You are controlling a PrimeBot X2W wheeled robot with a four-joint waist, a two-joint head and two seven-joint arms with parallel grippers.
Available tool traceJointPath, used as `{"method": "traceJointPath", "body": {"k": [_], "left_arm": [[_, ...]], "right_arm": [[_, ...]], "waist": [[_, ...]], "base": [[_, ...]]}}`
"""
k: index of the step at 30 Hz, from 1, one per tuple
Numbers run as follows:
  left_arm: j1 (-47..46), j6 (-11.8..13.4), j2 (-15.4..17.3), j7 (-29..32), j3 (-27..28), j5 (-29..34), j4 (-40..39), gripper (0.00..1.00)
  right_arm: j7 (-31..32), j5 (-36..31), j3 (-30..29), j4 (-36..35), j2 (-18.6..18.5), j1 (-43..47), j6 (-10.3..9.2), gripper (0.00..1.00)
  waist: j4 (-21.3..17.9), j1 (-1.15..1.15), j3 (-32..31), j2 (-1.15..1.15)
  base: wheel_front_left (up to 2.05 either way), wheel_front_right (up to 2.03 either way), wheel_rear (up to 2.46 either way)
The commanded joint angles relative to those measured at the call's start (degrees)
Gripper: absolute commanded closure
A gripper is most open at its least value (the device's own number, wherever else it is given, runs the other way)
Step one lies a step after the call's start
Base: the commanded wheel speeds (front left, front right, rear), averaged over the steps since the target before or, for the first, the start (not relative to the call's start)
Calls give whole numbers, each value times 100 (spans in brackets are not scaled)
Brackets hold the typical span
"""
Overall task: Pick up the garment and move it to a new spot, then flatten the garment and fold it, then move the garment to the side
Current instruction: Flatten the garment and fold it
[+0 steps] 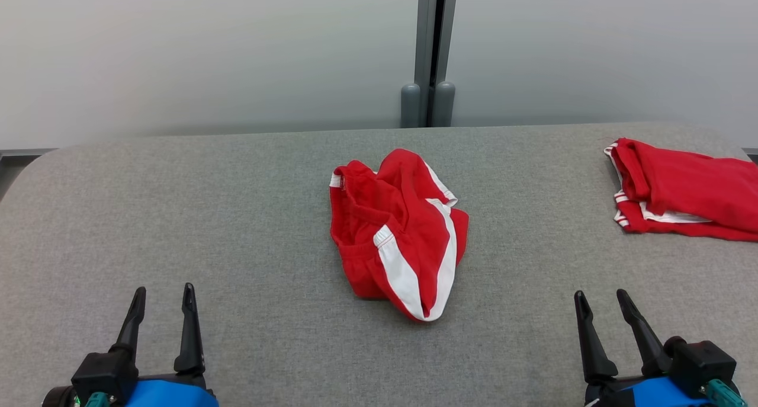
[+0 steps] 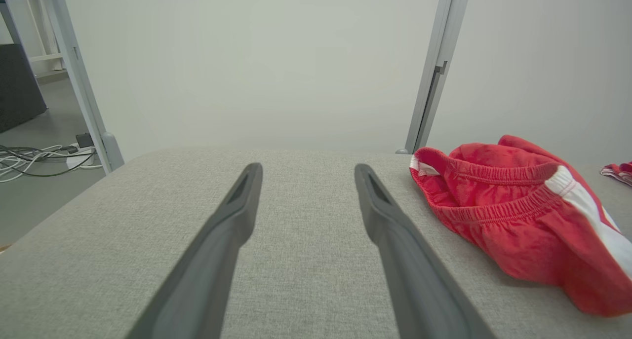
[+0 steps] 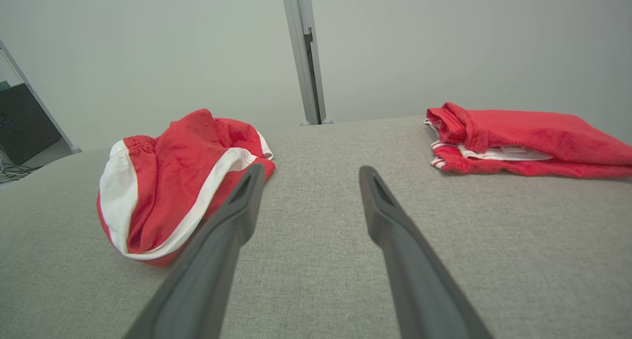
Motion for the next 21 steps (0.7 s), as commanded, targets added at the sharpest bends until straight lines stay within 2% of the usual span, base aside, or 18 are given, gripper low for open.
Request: {"method": "traceJointPath", "body": {"k": [1,10,17,21], "left_arm": [[-85,-22,-19,-25,38,42,12,0],[-848,-200,38,-13,-497,141,271,0],[-1863,-301,109,260,-1422,55,676,0],[-2290,-289,265,474,-2162,-192,906,0]], "right_arm": [[-19,-15,-12,-6,-13,-55,1,0],[-24,-16,90,57,-13,-180,1,0],[-55,22,197,89,-14,-331,1,0],[-96,53,224,123,-13,-402,1,0]], "waist": [[-3,0,3,-1],[-120,0,79,-1],[-394,0,298,-1],[-567,0,483,-1]], "base": [[0,0,0],[0,0,0],[0,0,0],[0,0,0]]}}
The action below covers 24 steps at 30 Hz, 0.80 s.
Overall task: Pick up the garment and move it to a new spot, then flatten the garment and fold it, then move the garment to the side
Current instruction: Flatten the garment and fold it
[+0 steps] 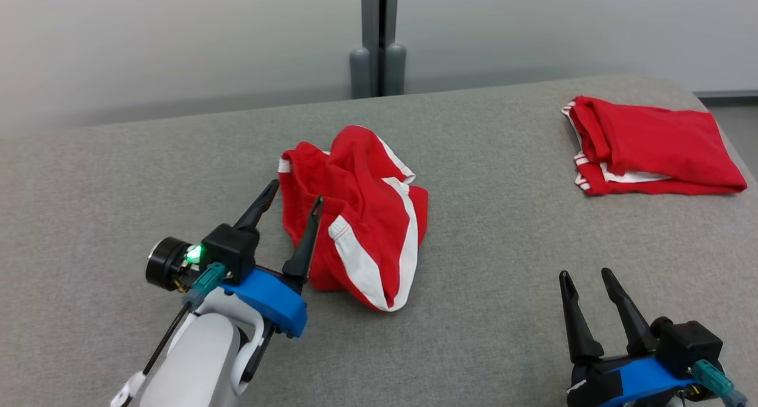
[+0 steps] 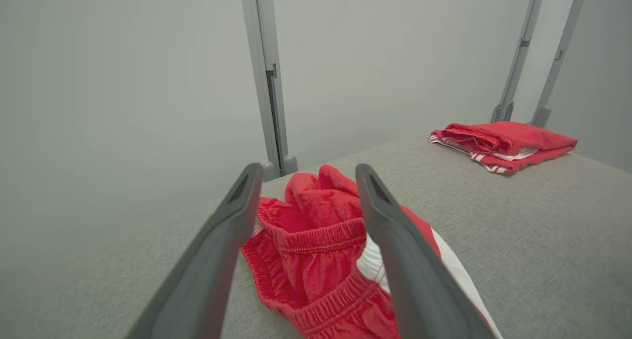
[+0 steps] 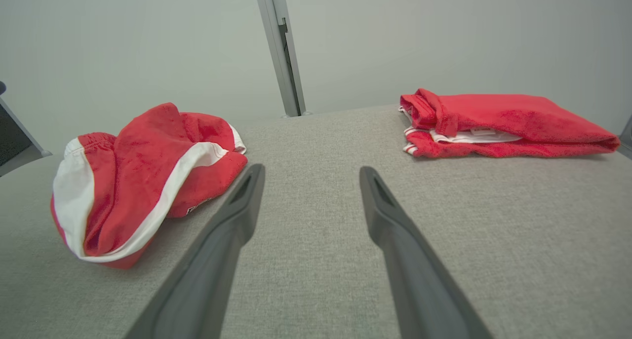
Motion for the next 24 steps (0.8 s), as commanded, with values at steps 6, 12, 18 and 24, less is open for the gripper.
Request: {"method": "traceJointPath", "body": {"k": [6,12,18,24], "left_arm": [[-471,-6,355,340,-1023,-576,361,0],[-700,-6,542,663,-1648,-1076,758,0],[-930,-6,535,846,-2138,-1496,1193,100],[-976,80,501,280,-2033,-1681,1486,100]], "right_arm": [[-96,37,16,89,-14,-172,1,0],[-132,56,82,163,-14,-295,1,0],[-169,81,95,213,-14,-341,1,0],[-193,98,-52,221,-12,-200,1,0]], "waist": [[-199,0,211,0],[-321,0,315,0],[-394,0,344,0],[-242,0,275,0]], "base": [[0,0,0],[0,0,0],[0,0,0],[0,0,0]]}}
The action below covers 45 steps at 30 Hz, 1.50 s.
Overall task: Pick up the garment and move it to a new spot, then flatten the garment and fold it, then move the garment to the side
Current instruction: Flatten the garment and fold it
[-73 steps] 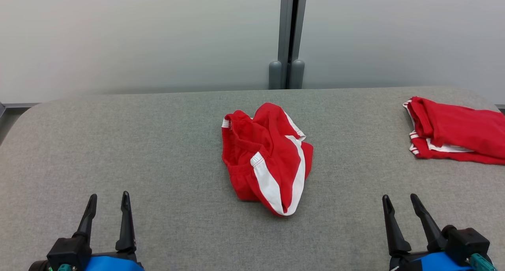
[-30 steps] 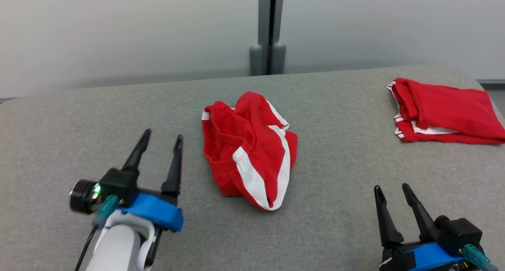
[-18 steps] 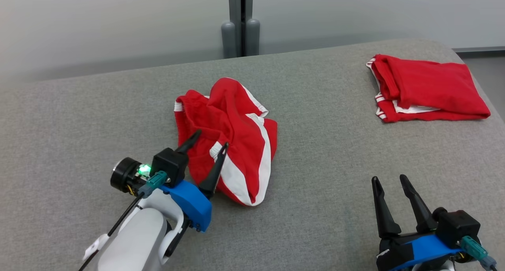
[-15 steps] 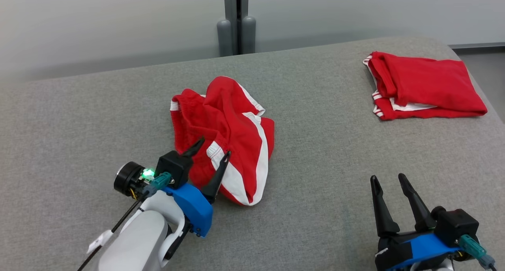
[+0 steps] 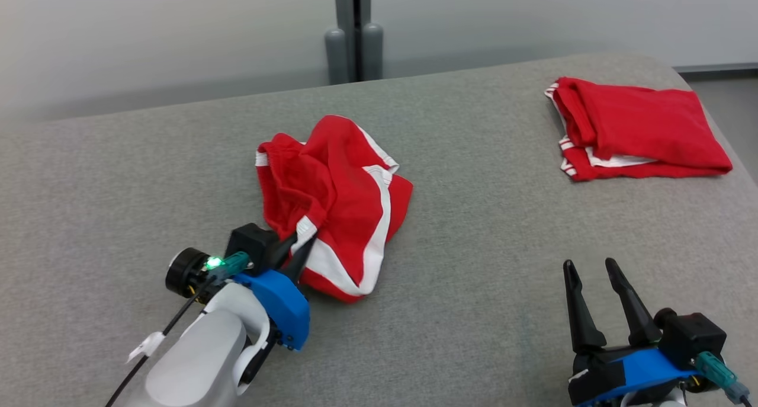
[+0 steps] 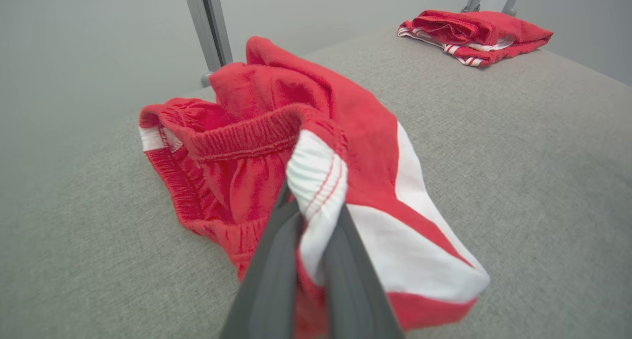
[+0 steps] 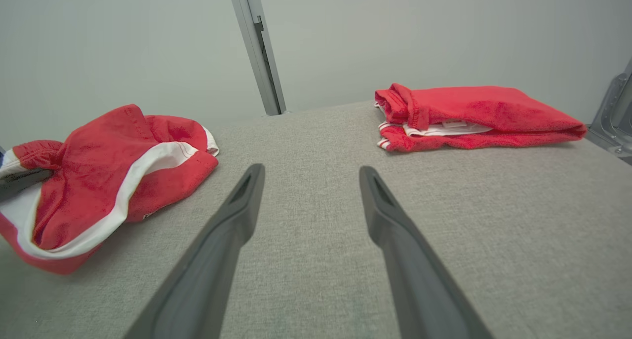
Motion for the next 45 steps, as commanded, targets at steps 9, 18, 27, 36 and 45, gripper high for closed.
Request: {"method": "traceJointPath", "body": {"k": [9,18,27,36,45], "left_arm": [[859,535,84,-782,553,-309,-642,100],[2158,813,9,-844,721,-619,-1216,100],[2394,1006,-121,-863,1154,-265,-1746,0],[2892,1137,-243,-865,2752,657,-2915,0],[3474,714,-546,-866,4022,1440,-3232,0]], "right_arm": [[-48,52,-51,12,-12,193,1,0],[-45,17,-7,50,-13,249,1,0],[22,-9,-40,67,-13,308,1,0],[46,-25,-80,39,-13,389,1,0],[42,-20,-133,76,-13,447,1,0]], "waist": [[706,0,-191,0],[1115,0,-294,0],[1258,0,-447,0],[1189,0,-548,0],[1137,0,-578,0]], "base": [[0,0,0],[0,0,0],[0,0,0],[0,0,0],[0,0,0]]}}
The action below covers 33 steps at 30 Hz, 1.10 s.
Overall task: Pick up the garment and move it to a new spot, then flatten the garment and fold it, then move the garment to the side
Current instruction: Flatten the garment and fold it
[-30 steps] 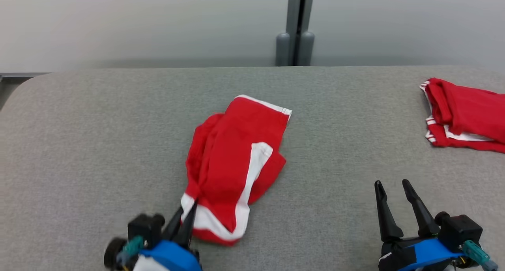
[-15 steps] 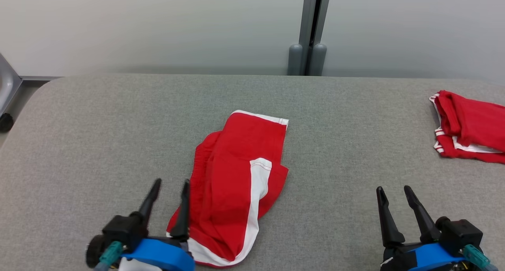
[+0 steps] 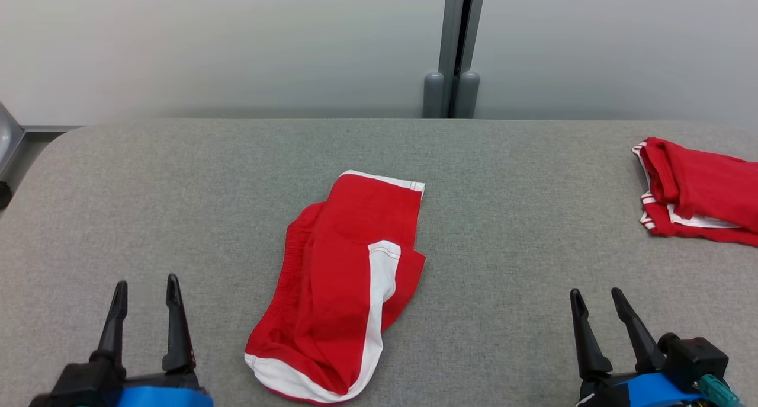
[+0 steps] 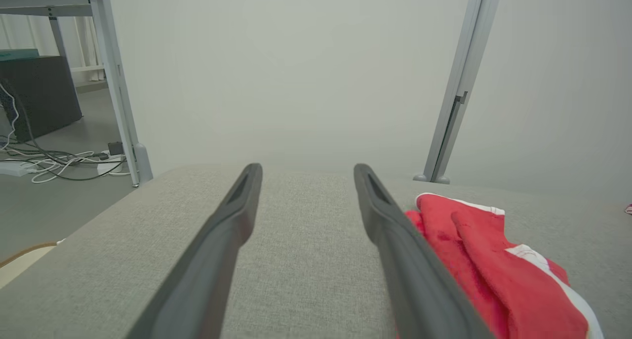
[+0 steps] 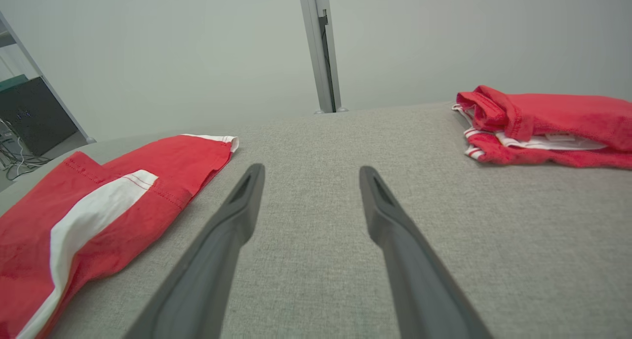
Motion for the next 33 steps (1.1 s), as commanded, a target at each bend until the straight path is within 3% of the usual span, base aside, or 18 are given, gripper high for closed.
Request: {"method": "traceJointPath", "body": {"k": [1,8,15,25,33], "left_arm": [[96,-72,-100,-25,87,97,3,0],[149,-373,-393,-25,354,456,88,0],[0,-546,-549,-25,466,641,170,0],[-214,-674,-661,-25,433,670,314,0],[-345,-722,-699,-25,376,591,408,0]], "right_arm": [[-9,-9,-10,26,-14,54,1,0],[65,-64,129,109,-14,-50,2,0],[432,-123,853,275,-14,-920,1,0],[1076,76,1826,1456,-17,-2249,1,0],[1108,344,2295,2563,-19,-2803,1,0]], "waist": [[3,0,-11,0],[126,0,-59,0],[366,0,11,0],[852,0,199,0],[1101,0,383,0]], "base": [[0,0,0],[0,0,0],[0,0,0],[0,0,0],[0,0,0]]}}
